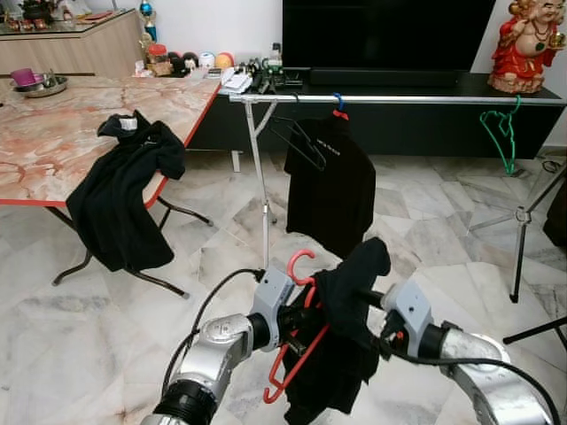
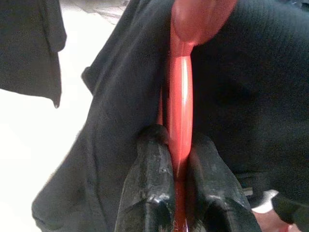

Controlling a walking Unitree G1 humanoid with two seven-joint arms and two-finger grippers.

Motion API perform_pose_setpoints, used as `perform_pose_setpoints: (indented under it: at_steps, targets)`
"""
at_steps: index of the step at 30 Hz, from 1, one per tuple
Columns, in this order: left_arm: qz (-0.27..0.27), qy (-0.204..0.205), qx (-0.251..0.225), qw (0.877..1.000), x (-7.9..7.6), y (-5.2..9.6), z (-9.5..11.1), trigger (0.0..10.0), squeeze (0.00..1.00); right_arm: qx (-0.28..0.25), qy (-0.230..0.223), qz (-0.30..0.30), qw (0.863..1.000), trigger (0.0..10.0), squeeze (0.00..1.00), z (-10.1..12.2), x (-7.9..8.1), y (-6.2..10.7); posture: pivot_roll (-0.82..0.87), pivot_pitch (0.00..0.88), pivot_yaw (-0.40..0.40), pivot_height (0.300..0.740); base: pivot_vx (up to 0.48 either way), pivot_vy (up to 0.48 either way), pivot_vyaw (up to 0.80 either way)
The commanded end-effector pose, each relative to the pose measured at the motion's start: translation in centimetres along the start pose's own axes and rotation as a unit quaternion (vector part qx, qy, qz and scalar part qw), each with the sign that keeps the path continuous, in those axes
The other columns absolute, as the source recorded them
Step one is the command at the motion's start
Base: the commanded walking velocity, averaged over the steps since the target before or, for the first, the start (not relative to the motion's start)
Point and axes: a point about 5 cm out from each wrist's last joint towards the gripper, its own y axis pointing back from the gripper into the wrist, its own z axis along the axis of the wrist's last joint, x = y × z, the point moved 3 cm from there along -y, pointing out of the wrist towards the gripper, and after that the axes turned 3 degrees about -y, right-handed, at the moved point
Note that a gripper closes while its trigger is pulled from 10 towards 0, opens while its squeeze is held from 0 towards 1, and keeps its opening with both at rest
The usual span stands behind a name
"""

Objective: Hang hanger

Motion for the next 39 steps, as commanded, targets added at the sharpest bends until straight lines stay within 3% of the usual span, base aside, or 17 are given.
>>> perform_pose_setpoints:
  at_steps: [1, 5, 8, 15, 17, 20, 23, 26, 27, 28, 29, 30, 34, 38, 39]
  targets:
    - [0.003, -0.013, -0.021, 1.000, 0.1, -0.2, 1.1, 10.0, 0.00, 0.034, 0.015, 0.006, 0.999, 10.0, 1.00, -0.9, 0.2, 0.2, 0.01, 0.005, -0.016, 0.740, 0.000, 0.000, 0.00]
    - [0.004, -0.015, -0.022, 1.000, 0.1, -0.3, 1.2, 10.0, 0.00, 0.015, 0.007, -0.035, 0.999, 10.0, 1.00, -0.4, -0.8, 0.1, 0.02, 0.000, -0.015, 0.740, 0.000, 0.000, 0.00]
    - [0.006, -0.017, -0.023, 1.000, 0.1, -0.3, 1.2, 10.0, 0.00, -0.045, -0.006, -0.094, 0.995, 10.0, 1.00, 2.0, -2.5, -0.1, 0.02, 0.000, -0.015, 0.740, 0.000, 0.000, 0.00]
    - [0.009, -0.017, -0.023, 1.000, 0.2, -0.2, 1.2, 10.0, 0.00, -0.106, 0.005, -0.063, 0.992, 10.0, 1.00, 4.9, -1.9, -0.2, 0.02, 0.000, -0.019, 0.740, 0.000, 0.000, 0.00]
    - [0.013, -0.017, -0.022, 1.000, 0.3, -0.2, 1.1, 10.0, 0.00, -0.135, 0.007, -0.094, 0.986, 10.0, 1.00, 6.1, -2.8, 0.2, 0.02, 0.004, -0.021, 0.740, 0.000, 0.000, 0.00]
    - [0.010, -0.012, -0.006, 1.000, 0.2, -0.1, 0.2, 10.0, 0.00, -0.195, -0.016, -0.203, 0.959, 10.0, 1.00, 8.6, -6.5, 1.8, 0.01, 0.006, -0.019, 0.740, 0.000, 0.000, 0.00]
    - [-0.016, -0.010, 0.016, 1.000, -0.3, 0.1, -0.6, 10.0, 0.00, -0.201, -0.012, -0.249, 0.947, 10.0, 1.00, 9.3, -8.1, 2.7, 0.01, 0.007, -0.019, 0.740, 0.000, 0.000, 0.00]
    - [-0.069, -0.028, 0.052, 0.996, -1.4, 0.8, -2.1, 10.0, 0.00, -0.170, 0.015, -0.247, 0.954, 10.0, 1.00, 9.2, -8.8, 2.9, 0.01, 0.008, -0.019, 0.740, 0.000, 0.000, 0.00]
    - [-0.075, -0.031, 0.055, 0.995, -1.5, 1.0, -2.2, 10.0, 0.00, -0.158, 0.032, -0.230, 0.960, 10.0, 0.90, 9.1, -8.5, 2.8, 0.01, 0.009, -0.018, 0.740, 0.000, 0.000, 0.00]
    - [-0.081, -0.033, 0.058, 0.994, -1.6, 1.1, -2.4, 10.0, 0.00, -0.145, 0.050, -0.212, 0.965, 10.0, 0.36, 9.0, -8.3, 2.7, 0.01, 0.010, -0.018, 0.740, 0.000, 0.000, 0.00]
    - [-0.085, -0.035, 0.061, 0.994, -1.6, 1.2, -2.5, 10.0, 0.00, -0.136, 0.062, -0.200, 0.968, 10.0, 0.36, 8.9, -8.0, 2.6, 0.01, 0.010, -0.017, 0.740, 0.000, 0.000, 0.00]
    - [-0.093, -0.038, 0.066, 0.993, -1.7, 1.4, -2.7, 10.0, 0.00, -0.117, 0.080, -0.180, 0.973, 10.0, 0.00, 8.7, -7.9, 2.5, 0.01, 0.011, -0.016, 0.740, 0.000, 0.000, 0.00]
    - [-0.120, -0.049, 0.082, 0.988, -2.1, 2.0, -3.2, 10.0, 0.00, -0.060, 0.127, -0.114, 0.983, 10.0, 0.00, 7.9, -7.6, 2.7, 0.00, 0.012, -0.013, 0.740, 0.000, 0.000, 0.00]
    - [-0.139, -0.056, 0.091, 0.985, -2.4, 2.4, -3.4, 10.0, 0.00, -0.027, 0.144, -0.043, 0.988, 10.0, 0.02, 7.4, -6.9, 3.1, 0.00, 0.012, -0.012, 0.740, 0.000, 0.000, 0.00]
    - [-0.145, -0.058, 0.094, 0.983, -2.4, 2.5, -3.4, 10.0, 0.00, -0.016, 0.148, -0.013, 0.989, 10.0, 0.33, 7.2, -6.5, 3.3, 0.00, 0.012, -0.012, 0.740, 0.000, 0.000, 0.00]
